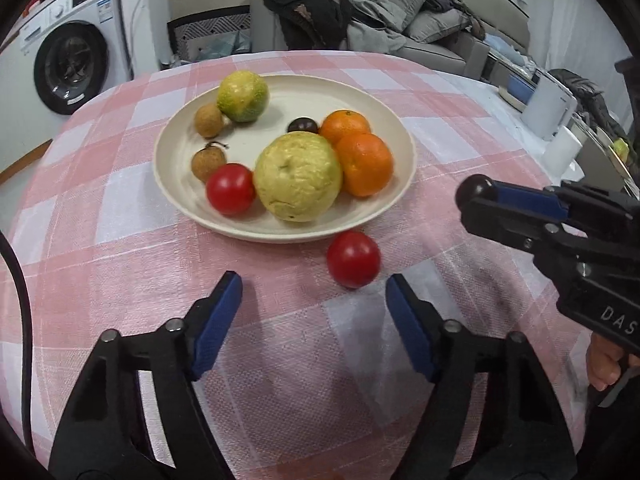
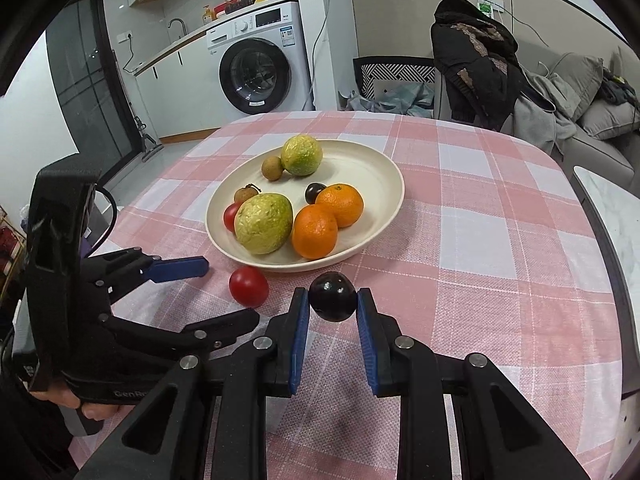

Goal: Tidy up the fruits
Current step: 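Close the right tool on the dark plum while the left tool closes on the red tomato, then carry the plum and tomato onto the cream plate and open both tools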

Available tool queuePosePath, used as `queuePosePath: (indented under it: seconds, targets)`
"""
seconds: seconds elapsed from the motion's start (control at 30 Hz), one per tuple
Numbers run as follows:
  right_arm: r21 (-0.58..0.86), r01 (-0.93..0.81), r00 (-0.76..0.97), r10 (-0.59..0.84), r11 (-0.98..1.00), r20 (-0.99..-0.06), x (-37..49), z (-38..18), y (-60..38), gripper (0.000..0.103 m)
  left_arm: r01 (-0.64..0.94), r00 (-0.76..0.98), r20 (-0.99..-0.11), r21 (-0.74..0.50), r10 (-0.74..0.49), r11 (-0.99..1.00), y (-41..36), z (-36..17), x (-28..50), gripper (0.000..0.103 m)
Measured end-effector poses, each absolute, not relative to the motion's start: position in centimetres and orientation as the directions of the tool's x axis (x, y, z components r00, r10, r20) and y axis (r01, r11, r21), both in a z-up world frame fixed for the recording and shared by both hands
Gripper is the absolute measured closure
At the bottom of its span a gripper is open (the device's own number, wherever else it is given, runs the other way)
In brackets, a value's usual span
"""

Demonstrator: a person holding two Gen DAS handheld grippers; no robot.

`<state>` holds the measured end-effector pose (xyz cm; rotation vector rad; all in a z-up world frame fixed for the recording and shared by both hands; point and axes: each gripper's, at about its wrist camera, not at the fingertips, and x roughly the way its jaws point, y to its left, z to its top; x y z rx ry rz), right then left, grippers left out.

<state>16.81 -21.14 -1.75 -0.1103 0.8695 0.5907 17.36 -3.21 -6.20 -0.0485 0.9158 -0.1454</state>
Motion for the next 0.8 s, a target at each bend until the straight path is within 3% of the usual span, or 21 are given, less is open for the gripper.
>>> queuePosePath:
  seconds: [0.4,0.8]
  targets:
    - [0.152,-0.517,0.514,0.448,0.842,-0.732,16.9,-1.0,-22.0,0.078,0.142,0.603,-0.779,-0.111,-0.175,0.984,-4.4,-6.0,17.9,0.077]
    - [0.156,-0.513,0.514,0.447,0.844,-0.732,17.0,-1.1,-22.2,0.078,0.176,0.620,-0.760,-0.106,-0.194,0.979,-4.2,-5.3,17.0,0.079]
